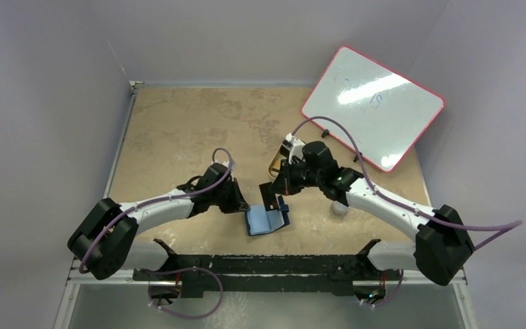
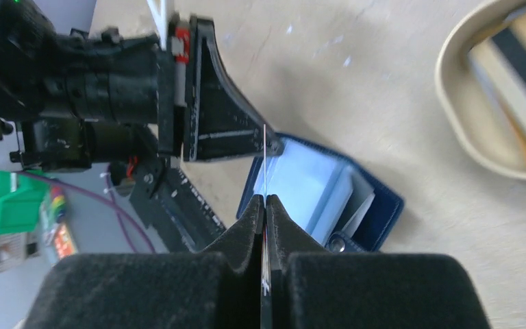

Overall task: Put the credit cards into the card holder
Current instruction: Insert the credit card into the card holder.

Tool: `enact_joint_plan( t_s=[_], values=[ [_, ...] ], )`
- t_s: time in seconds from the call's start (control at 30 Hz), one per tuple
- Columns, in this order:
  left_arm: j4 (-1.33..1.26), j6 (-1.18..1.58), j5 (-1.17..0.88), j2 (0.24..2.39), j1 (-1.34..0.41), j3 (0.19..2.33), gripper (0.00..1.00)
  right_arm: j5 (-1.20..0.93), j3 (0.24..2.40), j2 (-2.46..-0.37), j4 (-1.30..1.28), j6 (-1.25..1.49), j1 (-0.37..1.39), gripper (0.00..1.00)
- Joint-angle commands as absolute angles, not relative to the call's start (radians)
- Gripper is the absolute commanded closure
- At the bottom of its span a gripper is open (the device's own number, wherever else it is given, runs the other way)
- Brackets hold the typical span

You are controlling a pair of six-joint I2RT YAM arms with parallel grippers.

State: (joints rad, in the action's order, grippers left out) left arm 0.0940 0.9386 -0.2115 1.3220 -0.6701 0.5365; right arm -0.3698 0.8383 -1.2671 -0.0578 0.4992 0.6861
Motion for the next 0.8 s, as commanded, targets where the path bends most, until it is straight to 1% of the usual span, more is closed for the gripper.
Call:
enact_joint_plan(
  t_s=[0.0,0.3,0.47,0.6,0.77],
  values=[
    [0.067,0.917,-0.186,1.309,-0.674,0.565,1.0,-0.451,0.75,-1.243,0.114,0.682,0.702,1.0],
    [0.075,0.912,-0.187,1.317,-0.675,0.568,1.0,-0.437,0.658,-1.282,0.179,0.736,0.706,1.0],
    [0.089,0.9,-0.176,1.32,-0.675,0.566,1.0,-0.385,0.62,-1.301,0.154,0.738,0.706,1.0],
    [0.098,0.89,-0.159,1.322,-0.675,0.555,1.0,-0.339,0.581,-1.301,0.182,0.742,0.703,1.0],
    [0.11,0.88,-0.127,1.337,-0.675,0.546,1.0,-0.368,0.542,-1.331,0.251,0.748,0.684,1.0]
  ],
)
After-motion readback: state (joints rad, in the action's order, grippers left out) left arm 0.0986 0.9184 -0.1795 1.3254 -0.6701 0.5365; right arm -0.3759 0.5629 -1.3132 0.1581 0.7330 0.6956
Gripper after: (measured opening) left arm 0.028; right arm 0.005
